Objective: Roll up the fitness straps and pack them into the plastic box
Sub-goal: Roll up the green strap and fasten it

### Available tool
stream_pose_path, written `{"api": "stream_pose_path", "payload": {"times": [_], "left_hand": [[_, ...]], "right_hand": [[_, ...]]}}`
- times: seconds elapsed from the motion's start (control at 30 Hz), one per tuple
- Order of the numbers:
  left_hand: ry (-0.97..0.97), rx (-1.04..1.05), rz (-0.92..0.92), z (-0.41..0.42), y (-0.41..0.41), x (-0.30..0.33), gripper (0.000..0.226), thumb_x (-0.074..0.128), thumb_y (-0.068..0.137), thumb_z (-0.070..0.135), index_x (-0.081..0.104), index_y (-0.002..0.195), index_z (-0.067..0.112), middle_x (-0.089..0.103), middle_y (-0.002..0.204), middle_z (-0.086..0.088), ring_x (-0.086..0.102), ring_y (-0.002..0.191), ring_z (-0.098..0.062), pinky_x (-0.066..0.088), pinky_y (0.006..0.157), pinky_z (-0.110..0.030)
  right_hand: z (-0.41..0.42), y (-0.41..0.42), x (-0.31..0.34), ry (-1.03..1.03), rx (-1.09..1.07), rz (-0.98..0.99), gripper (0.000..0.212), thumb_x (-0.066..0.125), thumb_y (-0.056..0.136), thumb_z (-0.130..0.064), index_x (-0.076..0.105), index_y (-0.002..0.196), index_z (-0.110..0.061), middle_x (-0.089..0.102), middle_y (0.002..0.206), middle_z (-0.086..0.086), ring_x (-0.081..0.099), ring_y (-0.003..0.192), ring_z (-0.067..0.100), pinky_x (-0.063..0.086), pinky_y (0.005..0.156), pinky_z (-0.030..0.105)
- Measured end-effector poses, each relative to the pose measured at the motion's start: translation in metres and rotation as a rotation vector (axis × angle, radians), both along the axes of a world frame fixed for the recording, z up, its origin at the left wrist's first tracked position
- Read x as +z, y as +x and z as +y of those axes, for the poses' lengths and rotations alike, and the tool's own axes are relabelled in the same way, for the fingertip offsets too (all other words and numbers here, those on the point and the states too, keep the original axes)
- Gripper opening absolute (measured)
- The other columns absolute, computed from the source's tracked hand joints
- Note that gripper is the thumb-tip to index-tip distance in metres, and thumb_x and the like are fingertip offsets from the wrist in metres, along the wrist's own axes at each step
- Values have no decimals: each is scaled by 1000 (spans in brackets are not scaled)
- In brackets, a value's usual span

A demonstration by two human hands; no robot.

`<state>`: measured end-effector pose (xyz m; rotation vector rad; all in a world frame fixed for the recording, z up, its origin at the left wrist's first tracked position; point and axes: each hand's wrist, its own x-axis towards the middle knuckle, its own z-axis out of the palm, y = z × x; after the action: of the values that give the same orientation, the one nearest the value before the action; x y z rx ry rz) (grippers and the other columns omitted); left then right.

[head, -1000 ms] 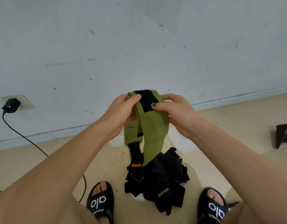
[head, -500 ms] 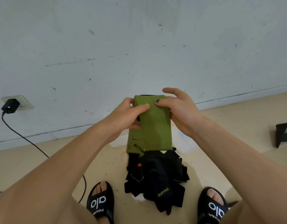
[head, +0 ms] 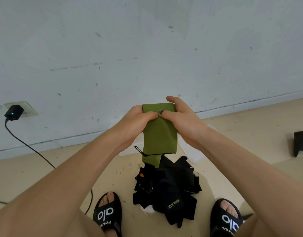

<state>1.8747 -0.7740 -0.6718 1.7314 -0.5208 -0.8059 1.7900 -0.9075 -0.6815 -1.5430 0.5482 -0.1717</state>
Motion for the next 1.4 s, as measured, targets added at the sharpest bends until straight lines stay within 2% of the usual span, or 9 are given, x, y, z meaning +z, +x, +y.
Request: {"api": "stream_pose_path", "payload": {"times": [0.27, 0.37, 0.47, 0.63, 0.83, 1.1, 1.23, 1.33, 1.4], "left_hand": [[-37, 110, 96, 8, 23, -6, 30, 53, 104, 17, 69, 118, -4, 72, 120, -20, 69, 114, -29, 49, 110, -47], [-64, 175, 136, 7, 28, -6, 33, 40, 104, 17, 69, 107, 1, 73, 102, -19, 68, 94, -28, 54, 93, -41], [20, 203, -55, 9, 31, -5, 27, 40, 97, 7, 67, 94, 11, 71, 93, -4, 66, 85, -20, 54, 83, -33], [122, 117, -369, 14, 31, -18, 23, 67, 97, 23, 49, 111, 19, 58, 126, 7, 58, 120, -6, 46, 86, -20], [-12, -96, -303, 12, 21, -16, 21, 47, 108, 20, 65, 114, 30, 71, 103, 13, 65, 94, 0, 51, 84, -20], [-38, 153, -245, -1, 23, -16, 14, 56, 103, 26, 68, 108, 33, 74, 102, 16, 68, 92, 3, 50, 77, -19], [-139, 206, -58, -5, 19, -12, 16, 55, 105, 24, 70, 107, 29, 77, 96, 12, 73, 90, -10, 57, 83, -30], [-206, 210, 72, -6, 17, -4, 16, 55, 106, 23, 70, 108, 21, 77, 88, 7, 73, 80, -11, 57, 75, -30], [-219, 207, 108, -5, 17, -3, 20, 55, 105, 23, 70, 115, 17, 77, 93, 3, 72, 84, -14, 57, 78, -33]], "right_hand": [[-6, -4, 5, 37, 20, -5, 61, 71, 94, -6, 43, 148, -17, 68, 110, 7, 72, 97, 20, 59, 88, 32], [-9, -4, 6, 244, -20, -28, 42, 69, 95, -5, 54, 134, -11, 73, 105, 12, 70, 87, 18, 59, 87, 34], [-16, -4, 10, 349, -20, -79, 17, 62, 97, -3, 66, 113, 1, 67, 104, 13, 61, 93, 22, 54, 84, 36], [-20, -7, 17, 481, 55, -32, 20, 58, 97, -10, 70, 112, -4, 70, 108, 13, 65, 99, 28, 55, 87, 38], [-21, -10, 24, 541, 136, -54, 15, 58, 98, -14, 66, 109, -7, 70, 97, 6, 66, 85, 21, 58, 72, 31], [-23, -10, 28, 573, 82, -137, 2, 59, 100, -17, 58, 100, -16, 65, 89, 3, 63, 74, 18, 54, 59, 24], [-25, -8, 26, 698, 34, -189, 27, 57, 103, -28, 62, 122, -10, 68, 97, 8, 62, 79, 22, 55, 68, 30], [-25, -4, 24, 693, 18, -280, 37, 49, 105, -10, 59, 138, 2, 69, 113, 13, 64, 94, 23, 59, 83, 31], [-21, -3, 23, 577, 5, -274, 39, 50, 102, 1, 57, 140, -2, 73, 104, 8, 67, 83, 18, 61, 73, 27]]}}
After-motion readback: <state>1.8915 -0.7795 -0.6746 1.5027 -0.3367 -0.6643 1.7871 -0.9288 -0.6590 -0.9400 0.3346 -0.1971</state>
